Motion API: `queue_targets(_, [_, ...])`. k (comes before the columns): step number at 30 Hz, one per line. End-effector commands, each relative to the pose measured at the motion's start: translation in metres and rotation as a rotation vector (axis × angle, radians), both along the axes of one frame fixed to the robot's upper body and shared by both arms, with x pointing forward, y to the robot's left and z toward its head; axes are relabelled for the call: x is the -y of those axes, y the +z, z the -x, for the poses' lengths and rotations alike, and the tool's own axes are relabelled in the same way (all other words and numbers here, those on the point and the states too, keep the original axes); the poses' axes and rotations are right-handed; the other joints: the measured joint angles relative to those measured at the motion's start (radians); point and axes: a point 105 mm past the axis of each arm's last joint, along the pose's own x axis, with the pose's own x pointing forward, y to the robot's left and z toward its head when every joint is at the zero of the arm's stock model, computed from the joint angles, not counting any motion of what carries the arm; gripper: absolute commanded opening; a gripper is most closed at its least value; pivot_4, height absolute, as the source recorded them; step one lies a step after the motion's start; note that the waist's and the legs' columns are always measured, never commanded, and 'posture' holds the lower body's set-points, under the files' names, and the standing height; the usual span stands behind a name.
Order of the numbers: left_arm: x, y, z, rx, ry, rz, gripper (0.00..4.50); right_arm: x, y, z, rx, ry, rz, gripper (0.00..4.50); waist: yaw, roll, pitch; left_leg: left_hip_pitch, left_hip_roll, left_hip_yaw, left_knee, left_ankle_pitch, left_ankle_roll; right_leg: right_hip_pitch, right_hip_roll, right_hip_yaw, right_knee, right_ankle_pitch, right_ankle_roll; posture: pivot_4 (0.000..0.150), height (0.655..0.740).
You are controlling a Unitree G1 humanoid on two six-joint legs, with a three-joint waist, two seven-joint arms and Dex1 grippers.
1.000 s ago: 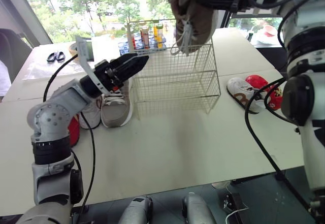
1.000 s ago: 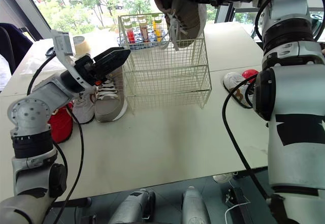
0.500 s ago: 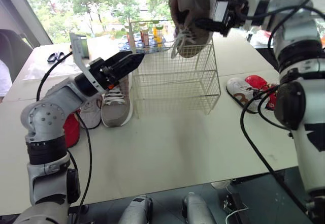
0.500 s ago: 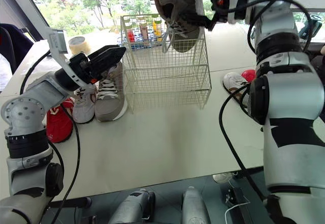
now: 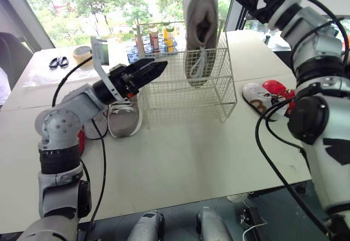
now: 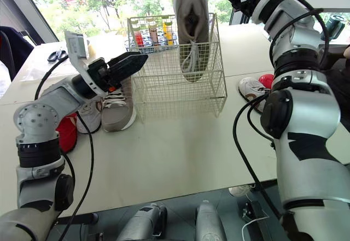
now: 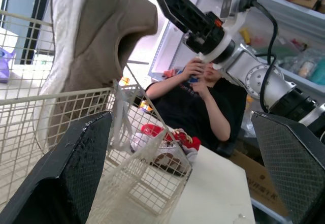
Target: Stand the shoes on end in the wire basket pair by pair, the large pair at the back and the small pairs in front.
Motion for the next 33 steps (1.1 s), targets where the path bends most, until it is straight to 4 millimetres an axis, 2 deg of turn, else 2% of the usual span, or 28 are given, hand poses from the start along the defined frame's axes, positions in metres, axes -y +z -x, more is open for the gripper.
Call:
queue_targets(1, [-0.001, 0.014, 0.005, 0.056, -0.013, 0.009, 4.5, -0.007, 0.019, 0.016, 0.092, 0.017, -0.014, 4.37, 0.001, 0.0, 0.0, 0.0, 0.0, 0.0, 0.0, 0.0, 0.0, 0.0, 0.0, 0.0, 0.0, 0.0, 0.0, 0.15, 0.74])
queue_targets(2, [-0.002, 0.014, 0.004, 0.057, -0.006, 0.003, 4.5, -0.01, 0.018, 0.02, 0.101, 0.015, -0.007, 4.37, 0.001, 0.0, 0.0, 0.0, 0.0, 0.0, 0.001, 0.0, 0.0, 0.0, 0.0, 0.0, 0.0, 0.0, 0.0, 0.15, 0.74])
queue_targets(4, [-0.009, 0.015, 0.0, 0.068, 0.039, -0.02, 4.5, -0.024, 0.009, 0.03, 0.153, -0.026, 0.121, 4.37, 0.001, 0.0, 0.0, 0.0, 0.0, 0.0, 0.001, 0.0, 0.0, 0.0, -0.001, 0.0, 0.001, 0.0, 0.0, 0.15, 0.74])
queue_targets(8, [-0.038, 0.023, -0.017, 0.105, 0.246, -0.112, 4.5, -0.046, -0.009, 0.061, 0.232, -0.027, 0.315, 4.37, 0.002, 0.0, 0.0, -0.001, 0.0, 0.0, 0.001, 0.0, 0.0, -0.002, 0.0, 0.0, 0.002, 0.0, 0.0, 0.15, 0.74])
queue_targets(12, [-0.092, 0.033, -0.056, 0.059, 0.64, -0.212, 4.5, -0.057, -0.022, 0.102, 0.204, 0.127, 0.381, 4.37, 0.006, 0.0, 0.0, -0.001, 0.0, 0.0, 0.002, 0.0, 0.0, -0.002, 0.0, 0.0, 0.003, 0.0, 0.0, 0.15, 0.74])
queue_targets(15, [-0.115, 0.032, -0.076, 0.0, 0.813, -0.236, 4.5, -0.063, -0.03, 0.12, 0.178, 0.195, 0.412, 4.37, 0.011, 0.0, 0.0, -0.001, -0.001, -0.001, 0.002, 0.0, 0.0, -0.001, 0.0, 0.0, 0.002, 0.0, 0.0, 0.15, 0.74])
queue_targets(17, [-0.118, 0.018, -0.09, -0.072, 0.882, -0.305, 4.5, -0.066, -0.034, 0.126, 0.163, 0.213, 0.42, 4.37, 0.014, -0.001, -0.001, -0.001, -0.001, -0.001, 0.003, 0.0, 0.0, -0.001, 0.0, -0.001, 0.002, 0.0, 0.0, 0.15, 0.74])
queue_targets(19, [-0.117, -0.01, -0.104, -0.201, 0.91, -0.442, 4.5, -0.071, -0.037, 0.128, 0.154, 0.221, 0.423, 4.37, 0.022, -0.001, -0.001, -0.001, -0.001, -0.001, 0.003, 0.0, 0.0, 0.0, -0.001, -0.001, 0.003, 0.0, 0.0, 0.15, 0.74])
queue_targets(22, [-0.118, -0.035, -0.115, -0.314, 0.925, -0.556, 4.5, -0.073, -0.038, 0.127, 0.147, 0.213, 0.417, 4.37, 0.028, -0.001, -0.001, -0.001, -0.001, -0.001, 0.003, 0.0, 0.0, 0.0, 0.0, -0.001, 0.003, 0.0, 0.001, 0.15, 0.74])
queue_targets(30, [-0.102, -0.055, -0.113, -0.476, 0.816, -0.623, 4.5, -0.073, -0.034, 0.127, 0.153, 0.182, 0.397, 4.37, 0.026, -0.001, 0.0, -0.004, -0.001, -0.001, 0.003, 0.0, 0.001, -0.003, 0.0, -0.001, 0.003, 0.0, 0.001, 0.15, 0.74])
queue_targets(33, [-0.094, -0.052, -0.109, -0.48, 0.775, -0.633, 4.5, -0.073, -0.034, 0.128, 0.152, 0.173, 0.39, 4.37, 0.026, -0.001, 0.0, -0.004, -0.001, -0.001, 0.003, 0.0, 0.001, -0.003, -0.001, -0.001, 0.003, 0.0, 0.001, 0.15, 0.74])
